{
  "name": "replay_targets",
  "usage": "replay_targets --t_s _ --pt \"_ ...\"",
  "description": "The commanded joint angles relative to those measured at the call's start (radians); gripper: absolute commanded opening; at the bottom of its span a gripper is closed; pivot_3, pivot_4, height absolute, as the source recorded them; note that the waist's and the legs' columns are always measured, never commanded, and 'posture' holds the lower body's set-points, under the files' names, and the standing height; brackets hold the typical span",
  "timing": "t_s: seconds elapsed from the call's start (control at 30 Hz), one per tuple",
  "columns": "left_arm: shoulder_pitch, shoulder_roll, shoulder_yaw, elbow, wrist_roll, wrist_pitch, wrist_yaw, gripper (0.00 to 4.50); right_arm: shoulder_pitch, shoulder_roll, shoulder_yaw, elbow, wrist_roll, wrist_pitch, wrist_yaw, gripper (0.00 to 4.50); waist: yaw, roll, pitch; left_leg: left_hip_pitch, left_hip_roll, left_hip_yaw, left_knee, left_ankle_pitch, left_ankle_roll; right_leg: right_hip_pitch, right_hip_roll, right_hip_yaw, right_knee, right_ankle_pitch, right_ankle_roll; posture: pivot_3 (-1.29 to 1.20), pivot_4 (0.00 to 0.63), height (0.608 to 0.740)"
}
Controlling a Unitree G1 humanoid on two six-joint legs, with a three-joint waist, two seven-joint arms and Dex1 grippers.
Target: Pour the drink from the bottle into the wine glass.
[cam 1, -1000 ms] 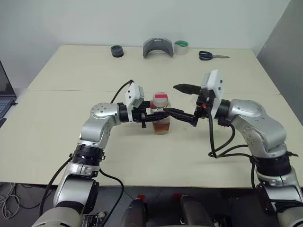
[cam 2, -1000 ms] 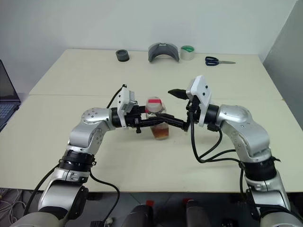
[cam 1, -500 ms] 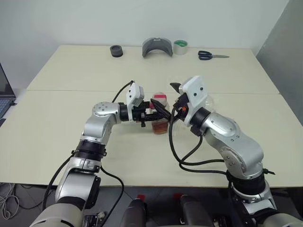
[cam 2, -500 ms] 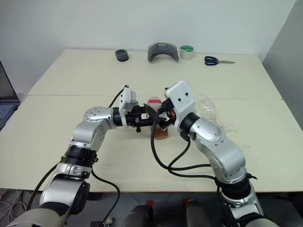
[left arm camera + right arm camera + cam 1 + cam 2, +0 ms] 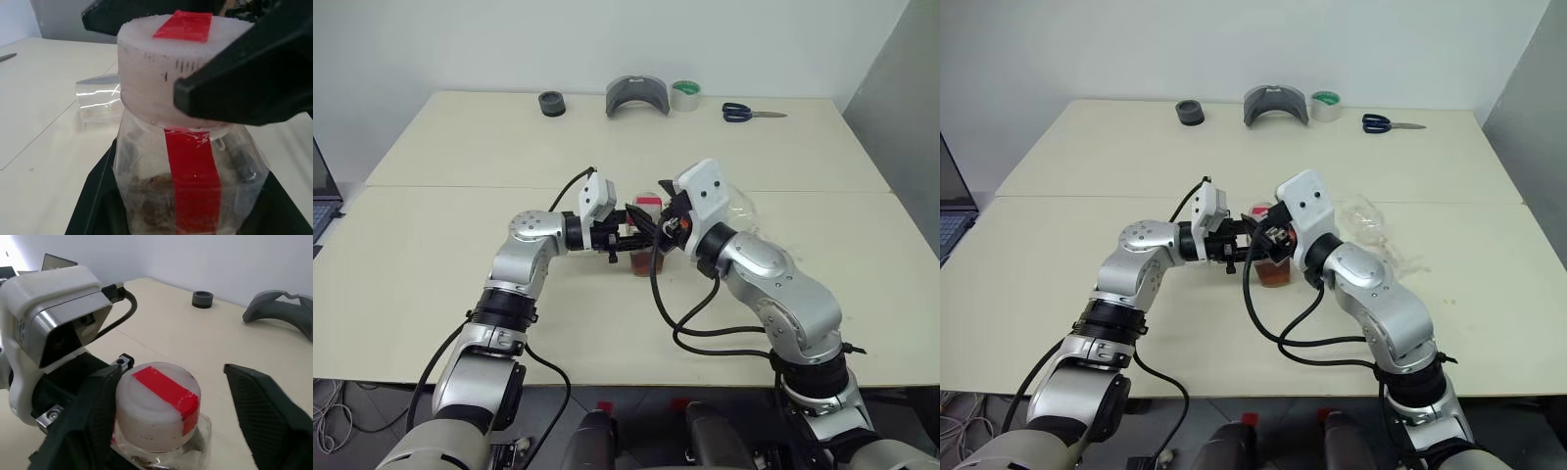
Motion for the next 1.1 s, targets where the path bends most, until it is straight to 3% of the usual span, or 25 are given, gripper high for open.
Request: replay_targets --t_s 0.03,0.07,0.13,0.23,0.3,0.37,0.5,0.6,0.63,0.7,0.8,0.97,1.1 --pt "-0.018 0.002 0.014 -0.036 -0.012 -0.021 -0.007 1.82 -0.017 -0.002 -0.013 -0.017 -0.005 -0.018 0.012 2.15 -0.001 0.000 0.000 0.000 0.000 0.000 0.000 0.000 0.000 0.000 0.000 0.000 0.000 0.000 0.000 0.00 0.150 0.740" --pt "-0.018 0.003 0.015 -0.036 -0.013 -0.021 -0.007 1.82 -0.016 -0.001 -0.014 -0.015 -0.003 -0.017 0.014 1.86 -0.001 0.000 0.000 0.000 0.000 0.000 0.000 0.000 0.000 0.000 0.000 0.000 0.000 0.000 0.000 0.00 0.150 0.740" --pt "-0.014 0.004 0.015 -0.046 -0.015 -0.019 -0.007 1.82 -0.019 -0.015 -0.015 -0.003 0.005 -0.039 0.051 1.86 -0.001 0.000 0.000 0.000 0.000 0.000 0.000 0.000 0.000 0.000 0.000 0.000 0.000 0.000 0.000 0.00 0.150 0.740" --pt "-0.018 0.006 0.015 -0.051 -0.022 -0.014 -0.016 1.82 -0.051 -0.109 0.005 0.075 0.015 -0.175 0.237 1.86 -0.002 0.000 0.000 0.000 -0.001 0.000 0.001 0.000 0.000 0.000 0.000 0.000 0.000 0.000 0.000 0.00 0.150 0.740" --pt "-0.022 0.011 0.013 -0.049 -0.022 -0.019 -0.029 1.82 -0.102 -0.215 0.030 0.195 0.039 -0.334 0.504 1.86 -0.002 0.000 0.000 0.000 -0.001 0.000 0.001 0.000 0.000 0.000 0.000 0.000 0.000 0.000 0.000 0.00 0.150 0.740" --pt "-0.025 0.019 0.006 -0.046 -0.013 -0.042 -0.048 1.82 -0.166 -0.276 0.037 0.326 0.059 -0.422 0.684 1.86 -0.006 0.000 0.000 0.000 -0.001 0.001 0.001 0.000 0.001 0.001 0.000 0.000 0.000 0.000 0.001 0.00 0.150 0.740" --pt "-0.030 0.019 0.010 -0.031 -0.010 -0.052 -0.047 1.82 -0.267 -0.310 0.034 0.466 0.091 -0.395 0.824 1.86 -0.015 0.000 0.000 0.001 0.000 0.000 0.001 0.000 0.001 0.001 0.001 -0.001 0.001 0.000 0.001 0.00 0.150 0.740" --pt "-0.025 0.018 0.010 -0.031 -0.007 -0.058 -0.039 1.82 -0.255 -0.287 -0.020 0.467 0.092 -0.363 0.745 1.86 -0.015 0.000 0.000 0.000 0.000 0.000 0.001 0.000 0.001 0.000 0.000 0.000 0.001 0.000 0.000 0.00 0.150 0.740" --pt "-0.022 0.017 0.011 -0.034 -0.007 -0.058 -0.036 1.82 -0.245 -0.280 -0.041 0.452 0.097 -0.354 0.717 2.42 -0.015 0.000 0.000 0.000 0.000 0.000 0.001 0.000 0.001 0.000 0.000 0.000 0.001 0.000 0.000 0.00 0.150 0.740" --pt "-0.019 0.014 0.011 -0.037 -0.006 -0.057 -0.030 1.82 -0.212 -0.285 -0.090 0.387 0.110 -0.329 0.665 2.86 -0.014 0.000 0.000 -0.001 0.000 0.000 0.001 0.001 0.001 0.000 -0.001 0.000 0.001 0.000 0.000 0.00 0.150 0.740" --pt "-0.019 0.010 0.009 -0.033 -0.004 -0.060 -0.021 1.82 -0.127 -0.279 -0.161 0.203 0.131 -0.230 0.531 3.89 -0.011 0.000 0.000 -0.003 0.000 -0.001 0.002 0.001 0.000 -0.001 -0.002 0.000 0.001 0.000 0.000 0.00 0.150 0.740" --pt "-0.039 0.001 0.017 0.004 0.000 -0.068 0.001 1.82 0.045 -0.178 -0.141 -0.114 0.136 -0.019 0.271 3.92 -0.005 0.000 0.000 -0.003 0.000 -0.001 0.002 0.002 -0.002 -0.001 -0.003 0.000 0.001 0.000 0.000 0.00 0.150 0.740" --pt "-0.065 -0.009 0.018 0.040 0.004 -0.079 0.007 1.82 0.070 -0.050 -0.055 -0.157 0.008 -0.002 0.057 3.92 -0.014 0.000 0.000 -0.001 0.000 0.000 0.003 0.001 0.000 -0.002 0.000 0.000 0.005 0.000 0.000 0.00 0.150 0.740"
